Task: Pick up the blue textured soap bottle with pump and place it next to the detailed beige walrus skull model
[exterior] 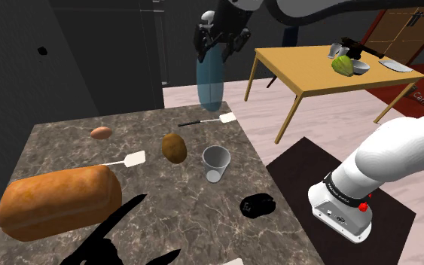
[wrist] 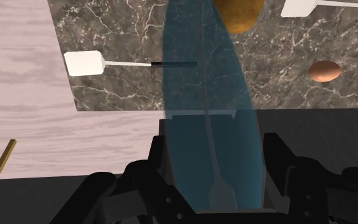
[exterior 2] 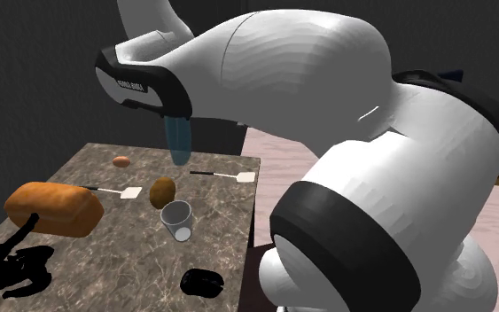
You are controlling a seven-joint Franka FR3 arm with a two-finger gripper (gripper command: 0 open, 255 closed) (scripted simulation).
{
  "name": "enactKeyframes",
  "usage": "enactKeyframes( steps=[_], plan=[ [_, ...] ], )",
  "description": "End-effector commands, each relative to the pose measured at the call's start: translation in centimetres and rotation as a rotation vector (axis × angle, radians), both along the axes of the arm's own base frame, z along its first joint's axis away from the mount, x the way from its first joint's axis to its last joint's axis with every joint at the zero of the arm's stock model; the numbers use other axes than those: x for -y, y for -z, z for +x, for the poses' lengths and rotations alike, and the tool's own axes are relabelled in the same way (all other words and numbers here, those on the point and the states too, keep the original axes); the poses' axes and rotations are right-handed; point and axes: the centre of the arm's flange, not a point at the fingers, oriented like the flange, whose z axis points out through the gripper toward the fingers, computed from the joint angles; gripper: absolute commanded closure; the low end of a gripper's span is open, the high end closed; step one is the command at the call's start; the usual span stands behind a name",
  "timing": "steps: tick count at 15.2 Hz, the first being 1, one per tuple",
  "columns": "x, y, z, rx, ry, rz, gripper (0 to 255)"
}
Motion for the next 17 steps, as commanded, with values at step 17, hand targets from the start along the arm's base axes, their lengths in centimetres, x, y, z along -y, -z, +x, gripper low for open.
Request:
enactKeyframes(
  steps=[17],
  plan=[
    [0.1,-9.7,0.0,0.000,0.000,0.000,255]
  ],
)
